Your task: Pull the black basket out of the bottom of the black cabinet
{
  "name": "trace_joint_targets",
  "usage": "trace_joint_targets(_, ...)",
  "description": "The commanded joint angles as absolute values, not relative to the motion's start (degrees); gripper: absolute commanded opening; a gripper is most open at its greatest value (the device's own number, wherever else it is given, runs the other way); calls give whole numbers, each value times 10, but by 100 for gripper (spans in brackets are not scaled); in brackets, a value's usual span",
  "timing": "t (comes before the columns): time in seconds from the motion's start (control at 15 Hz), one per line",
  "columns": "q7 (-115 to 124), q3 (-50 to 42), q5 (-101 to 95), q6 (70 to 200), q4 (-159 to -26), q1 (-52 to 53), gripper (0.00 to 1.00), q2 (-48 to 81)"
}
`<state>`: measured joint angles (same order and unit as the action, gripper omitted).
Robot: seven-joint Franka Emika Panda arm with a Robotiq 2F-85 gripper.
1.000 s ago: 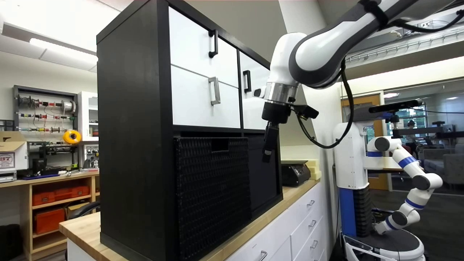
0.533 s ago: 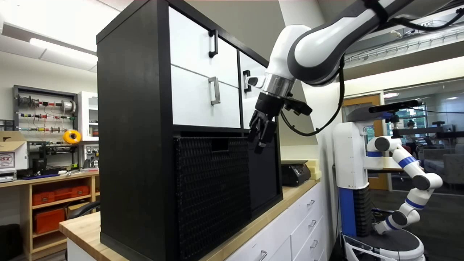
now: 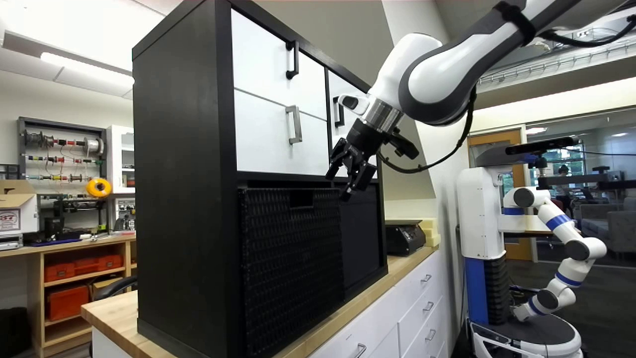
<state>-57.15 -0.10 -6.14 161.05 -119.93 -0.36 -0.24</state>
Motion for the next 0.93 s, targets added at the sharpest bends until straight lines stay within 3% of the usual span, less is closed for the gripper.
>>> trace_joint_targets(0.0, -613, -7, -68, 1663, -1227, -9, 100, -11)
trace_joint_targets(0.87, -679, -15, -30, 1699, -1175, -13, 100, 54)
